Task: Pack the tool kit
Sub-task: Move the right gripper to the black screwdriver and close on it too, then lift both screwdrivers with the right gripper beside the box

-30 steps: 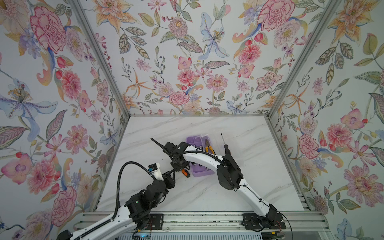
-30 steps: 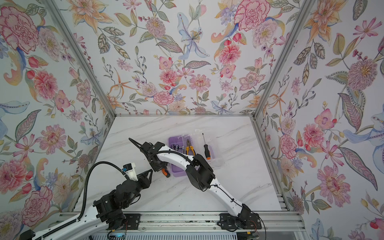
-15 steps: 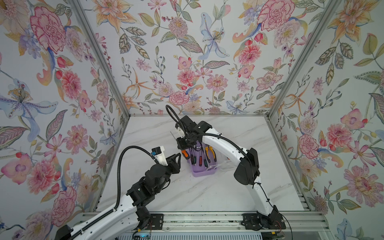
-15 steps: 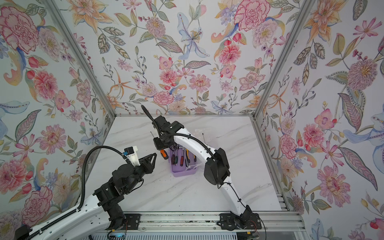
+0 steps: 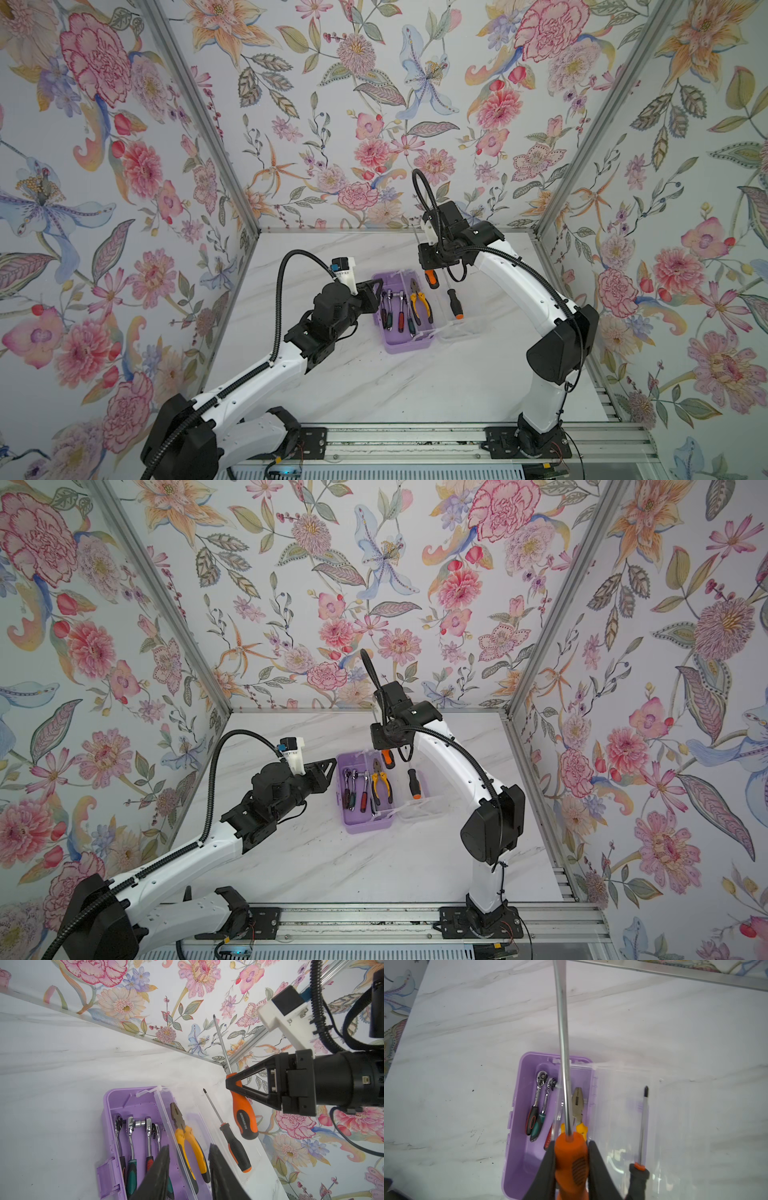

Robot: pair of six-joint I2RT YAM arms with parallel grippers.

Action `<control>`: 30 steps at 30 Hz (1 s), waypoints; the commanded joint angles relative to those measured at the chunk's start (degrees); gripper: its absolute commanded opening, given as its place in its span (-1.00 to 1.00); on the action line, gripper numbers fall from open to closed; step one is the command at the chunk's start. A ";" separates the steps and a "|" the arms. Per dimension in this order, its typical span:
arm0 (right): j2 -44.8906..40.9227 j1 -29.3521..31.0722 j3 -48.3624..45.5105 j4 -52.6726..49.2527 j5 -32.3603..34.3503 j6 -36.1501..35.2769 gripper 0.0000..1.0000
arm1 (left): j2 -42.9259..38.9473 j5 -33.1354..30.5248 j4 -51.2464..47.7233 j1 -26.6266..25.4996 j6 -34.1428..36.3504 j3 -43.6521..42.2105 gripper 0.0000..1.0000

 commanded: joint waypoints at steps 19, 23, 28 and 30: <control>-5.70 -9.08 -23.18 8.56 1.06 -7.21 -1.00 | 7.74 5.05 -0.65 4.12 2.34 2.67 -0.30; -4.28 -9.08 -24.40 9.07 1.87 -7.72 -1.00 | 7.29 4.70 -0.39 4.28 2.07 1.43 -0.30; -3.89 -9.04 -26.11 9.25 2.63 -7.96 -1.00 | 7.29 4.09 -0.91 4.77 1.98 0.88 -0.30; -4.33 -8.99 -26.73 9.32 2.12 -7.54 -1.00 | 7.55 3.25 -1.75 4.82 2.63 1.32 -0.28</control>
